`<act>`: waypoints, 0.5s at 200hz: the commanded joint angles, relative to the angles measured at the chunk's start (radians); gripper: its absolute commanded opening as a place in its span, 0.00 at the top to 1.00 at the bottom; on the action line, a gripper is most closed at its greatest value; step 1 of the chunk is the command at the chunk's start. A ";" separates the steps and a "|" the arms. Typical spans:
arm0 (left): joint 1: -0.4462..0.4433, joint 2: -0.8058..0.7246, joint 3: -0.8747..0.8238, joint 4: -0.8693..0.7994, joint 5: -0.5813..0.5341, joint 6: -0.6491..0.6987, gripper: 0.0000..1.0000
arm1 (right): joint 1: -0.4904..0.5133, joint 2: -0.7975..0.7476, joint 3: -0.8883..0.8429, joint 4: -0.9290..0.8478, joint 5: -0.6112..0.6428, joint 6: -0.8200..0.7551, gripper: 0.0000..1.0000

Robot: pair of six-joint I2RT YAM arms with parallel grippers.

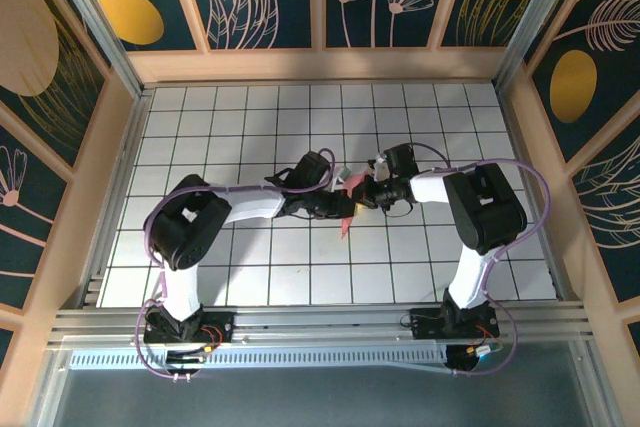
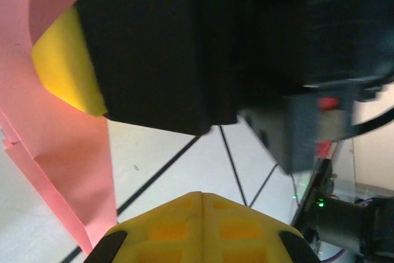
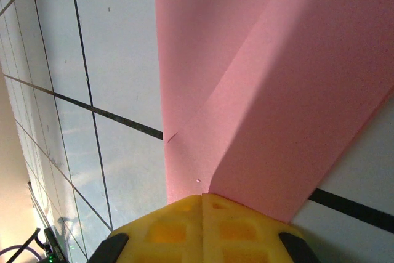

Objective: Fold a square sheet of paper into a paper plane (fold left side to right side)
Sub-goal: Fold the wing for the fifth time at the center of the table.

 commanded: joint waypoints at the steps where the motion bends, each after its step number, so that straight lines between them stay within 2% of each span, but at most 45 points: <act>1: -0.004 0.059 0.014 -0.054 -0.004 0.026 1.00 | 0.021 0.088 -0.038 -0.100 0.147 -0.031 1.00; 61: -0.004 0.102 -0.005 -0.079 -0.051 0.019 1.00 | 0.020 0.008 0.027 -0.088 0.062 -0.015 1.00; 100: -0.004 0.091 -0.042 -0.084 -0.073 0.011 1.00 | -0.007 -0.055 0.091 -0.106 0.058 -0.030 1.00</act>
